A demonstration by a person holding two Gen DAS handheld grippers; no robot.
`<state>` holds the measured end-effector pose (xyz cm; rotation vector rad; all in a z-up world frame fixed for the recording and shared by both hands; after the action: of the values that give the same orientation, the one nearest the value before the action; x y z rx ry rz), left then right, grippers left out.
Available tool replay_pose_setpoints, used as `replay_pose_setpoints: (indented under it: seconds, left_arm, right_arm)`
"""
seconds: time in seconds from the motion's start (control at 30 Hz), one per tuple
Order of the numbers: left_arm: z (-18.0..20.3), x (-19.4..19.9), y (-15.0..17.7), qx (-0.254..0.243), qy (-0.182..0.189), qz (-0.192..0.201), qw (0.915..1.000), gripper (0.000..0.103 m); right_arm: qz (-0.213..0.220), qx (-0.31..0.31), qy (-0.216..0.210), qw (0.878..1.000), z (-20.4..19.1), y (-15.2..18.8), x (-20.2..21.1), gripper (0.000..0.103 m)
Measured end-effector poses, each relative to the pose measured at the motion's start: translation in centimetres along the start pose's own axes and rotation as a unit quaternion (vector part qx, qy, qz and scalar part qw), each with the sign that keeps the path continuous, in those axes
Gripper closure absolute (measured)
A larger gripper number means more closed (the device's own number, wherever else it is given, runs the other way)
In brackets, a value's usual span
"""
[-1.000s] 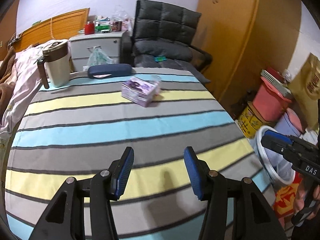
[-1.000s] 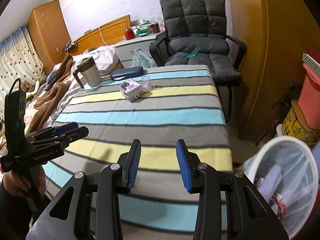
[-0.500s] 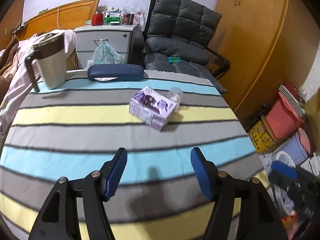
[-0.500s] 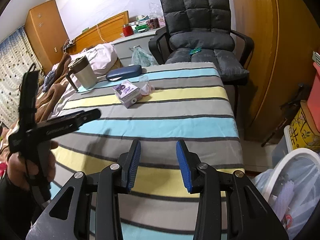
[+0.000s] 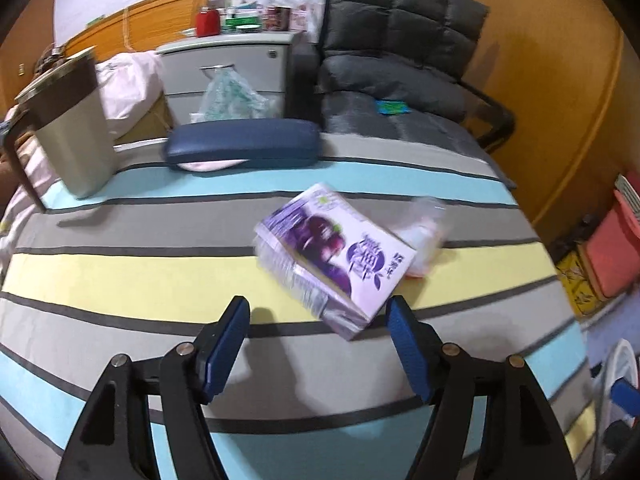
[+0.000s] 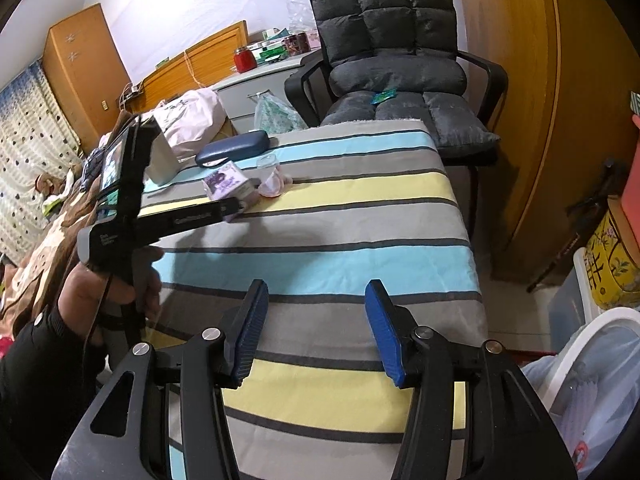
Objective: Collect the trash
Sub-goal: 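Grasp the purple juice box with the left tool while the right tool grasps the clear cup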
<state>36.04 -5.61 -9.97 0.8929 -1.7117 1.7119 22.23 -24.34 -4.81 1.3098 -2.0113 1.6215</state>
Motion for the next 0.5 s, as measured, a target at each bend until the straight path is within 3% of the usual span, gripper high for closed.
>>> replay_pose_setpoints:
  seconds: [0.2, 0.4, 0.5]
  left_arm:
    - [-5.1, 0.8, 0.5, 0.052, -0.014, 0.002, 0.9986, 0.031]
    - [-2.0, 2.0, -0.8, 0.043, 0.025, 0.016, 0.9986, 0.027]
    - [-0.5, 0.9, -1.8, 0.037, 0.015, 0.013, 0.9991, 0.027]
  right_arm:
    - [0.003, -0.002, -0.003, 1.000, 0.1, -0.4, -0.5, 0.050]
    - [0.002, 0.001, -0.002, 1.000, 0.1, -0.5, -0.3, 0.050]
    - [-0.001, 0.005, 0.004, 1.000, 0.3, -0.6, -0.2, 0.050]
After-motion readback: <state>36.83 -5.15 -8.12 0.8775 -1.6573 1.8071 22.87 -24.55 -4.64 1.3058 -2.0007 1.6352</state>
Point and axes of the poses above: each gripper's, at about its wrist camera, not at the fingertips, and x roughly against the way its jaws point, z to its right, y to its underside, the point moved 9 cm from there along -x, roughly the way its jaws point, and after that the axes turned 12 degrees about -y, right-handed, at the moved point
